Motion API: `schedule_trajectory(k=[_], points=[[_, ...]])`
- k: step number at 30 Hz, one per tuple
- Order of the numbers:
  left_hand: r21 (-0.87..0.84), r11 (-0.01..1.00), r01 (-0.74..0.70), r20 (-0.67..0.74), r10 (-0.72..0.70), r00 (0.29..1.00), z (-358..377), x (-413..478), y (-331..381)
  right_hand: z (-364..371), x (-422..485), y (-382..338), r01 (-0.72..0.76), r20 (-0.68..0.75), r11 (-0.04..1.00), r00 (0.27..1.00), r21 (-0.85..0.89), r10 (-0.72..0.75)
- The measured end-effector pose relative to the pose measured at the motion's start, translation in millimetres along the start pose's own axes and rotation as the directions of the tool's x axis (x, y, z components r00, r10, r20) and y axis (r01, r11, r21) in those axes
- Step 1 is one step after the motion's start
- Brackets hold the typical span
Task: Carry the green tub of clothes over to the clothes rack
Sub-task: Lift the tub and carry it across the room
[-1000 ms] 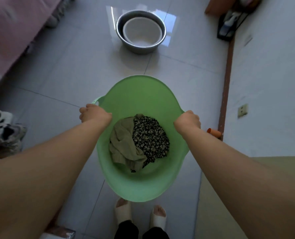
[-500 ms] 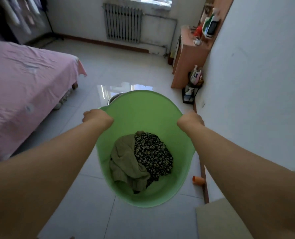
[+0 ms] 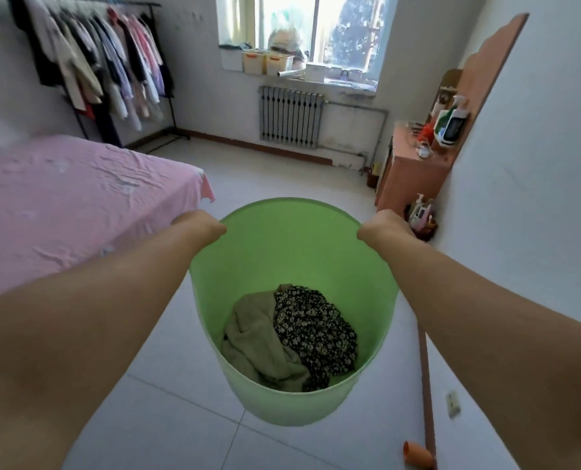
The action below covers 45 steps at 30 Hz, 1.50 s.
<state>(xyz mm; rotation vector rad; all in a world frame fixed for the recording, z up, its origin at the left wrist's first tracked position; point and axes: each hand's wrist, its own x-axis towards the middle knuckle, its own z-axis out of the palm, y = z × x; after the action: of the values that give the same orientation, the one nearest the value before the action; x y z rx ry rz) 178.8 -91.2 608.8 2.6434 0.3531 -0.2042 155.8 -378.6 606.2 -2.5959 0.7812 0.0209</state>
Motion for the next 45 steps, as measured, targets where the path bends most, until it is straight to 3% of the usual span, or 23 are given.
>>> schedule_trajectory(k=[4, 8, 18, 24, 32, 39, 45], points=[[-0.048, 0.993, 0.107, -0.039, -0.109, 0.993, -19, 16, -8, 7, 34, -41, 0.129, 0.055, 0.987, 0.991, -0.092, -0.125], [-0.03, 0.981, 0.192, -0.06, -0.193, 0.979, -44, 38, -25, 30, 60, -90, 0.187, 0.078, 0.979, 0.98, -0.077, -0.181], [-0.054, 0.95, 0.309, -0.068, -0.312, 0.948, -123, 157, -117, 112, 100, -271, 0.328, 0.142, 0.938, 0.939, -0.108, -0.312], [0.024, 0.966, 0.257, -0.096, -0.254, 0.962, -195, 260, -155, 145, 129, -387, 0.317, 0.147, 0.939, 0.943, -0.133, -0.297], [0.065, 0.984, 0.165, -0.176, -0.151, 0.973, -249, 402, -163, 189, 203, -496, 0.216, 0.09, 0.976, 0.972, -0.001, -0.215], [-0.084, 0.99, 0.111, -0.162, -0.123, 0.979, -256, 543, -144, 221, 307, -572, 0.144, 0.074, 0.986, 0.986, 0.088, -0.15], [-0.143, 0.984, 0.107, -0.043, -0.114, 0.993, -267, 678, -93, 225, 421, -633, 0.1, 0.11, 0.99, 0.988, 0.1, -0.111]])
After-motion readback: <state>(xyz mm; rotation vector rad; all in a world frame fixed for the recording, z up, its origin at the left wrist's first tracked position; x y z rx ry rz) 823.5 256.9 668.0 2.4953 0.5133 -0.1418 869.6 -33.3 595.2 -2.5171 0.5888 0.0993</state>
